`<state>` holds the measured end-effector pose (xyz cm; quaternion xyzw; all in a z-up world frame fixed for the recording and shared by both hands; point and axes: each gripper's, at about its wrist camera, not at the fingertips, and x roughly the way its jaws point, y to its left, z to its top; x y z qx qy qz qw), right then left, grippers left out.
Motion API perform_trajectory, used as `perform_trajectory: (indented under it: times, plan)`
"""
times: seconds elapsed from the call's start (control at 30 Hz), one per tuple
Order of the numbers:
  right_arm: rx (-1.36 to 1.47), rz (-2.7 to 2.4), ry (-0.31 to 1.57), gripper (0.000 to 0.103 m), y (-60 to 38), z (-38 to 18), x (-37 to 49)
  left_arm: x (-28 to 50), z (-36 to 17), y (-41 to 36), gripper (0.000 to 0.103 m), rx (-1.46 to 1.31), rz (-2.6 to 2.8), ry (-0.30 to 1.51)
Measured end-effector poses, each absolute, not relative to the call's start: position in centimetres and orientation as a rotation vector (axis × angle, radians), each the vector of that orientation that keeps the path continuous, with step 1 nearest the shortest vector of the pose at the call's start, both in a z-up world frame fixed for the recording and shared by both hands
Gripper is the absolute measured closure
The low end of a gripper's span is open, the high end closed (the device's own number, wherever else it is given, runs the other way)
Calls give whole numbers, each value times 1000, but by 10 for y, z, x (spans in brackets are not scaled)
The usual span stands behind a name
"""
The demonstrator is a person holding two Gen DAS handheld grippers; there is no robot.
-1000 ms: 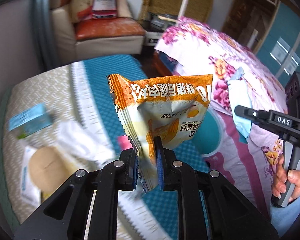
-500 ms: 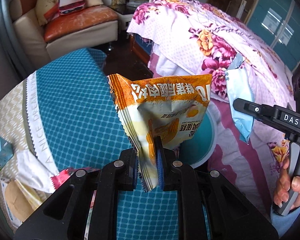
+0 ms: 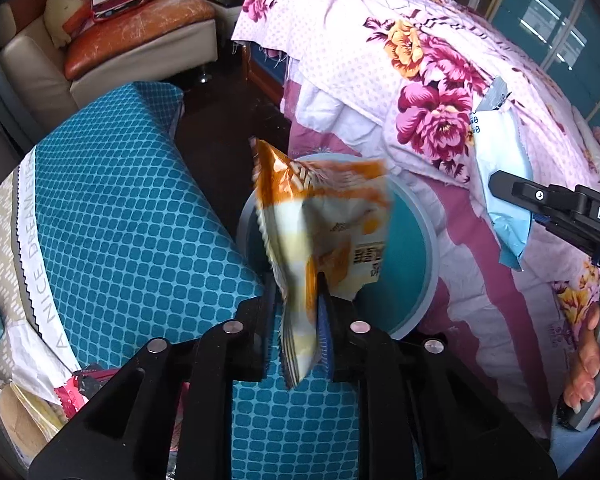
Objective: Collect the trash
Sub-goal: 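Drop the orange snack bag into the teal bin with left while right drops the wrapper in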
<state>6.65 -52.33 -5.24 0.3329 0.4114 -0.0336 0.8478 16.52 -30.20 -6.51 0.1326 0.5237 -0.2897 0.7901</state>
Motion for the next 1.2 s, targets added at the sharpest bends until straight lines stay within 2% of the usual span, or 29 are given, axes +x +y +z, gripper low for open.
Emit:
perform_trajectory:
  times: [0.03, 0.07, 0.13, 0.2, 0.6, 0.63, 0.7, 0.73, 0.77, 0.83, 0.87, 1.03, 1.2]
  plan:
    - [701, -73, 869, 86, -524, -53, 67, 165, -65, -302, 70, 284, -626, 1126]
    - [700, -74, 871, 86, -524, -54, 68, 165, -64, -302, 56, 282, -624, 1120]
    - [699, -76, 875, 86, -525, -57, 69, 163, -60, -299, 34, 272, -611, 1085]
    - [697, -77, 880, 86, -525, -58, 70, 162, -55, -296, 26, 260, -599, 1059]
    - [655, -78, 940, 84, -502, -67, 88, 163, -41, -254, 23, 175, -552, 1053]
    - [647, -81, 948, 81, -499, -67, 90, 163, -40, -250, 23, 166, -551, 1054]
    - [635, -86, 959, 65, -492, -68, 95, 163, -39, -244, 20, 154, -549, 1055]
    - [629, -88, 960, 51, -490, -68, 96, 162, -38, -240, 15, 150, -544, 1048]
    - [618, -91, 960, 45, -486, -67, 98, 162, -37, -237, 12, 149, -540, 1041]
    - [609, -87, 962, 40, -482, -67, 100, 161, -35, -232, 12, 144, -536, 1033]
    - [609, -88, 965, 33, -479, -66, 101, 160, -35, -229, 12, 137, -537, 1035]
    - [603, -87, 981, 26, -468, -63, 100, 159, -32, -213, 12, 105, -532, 1039]
    - [592, -75, 1001, 26, -455, -57, 100, 155, -30, -187, 12, 78, -505, 1037]
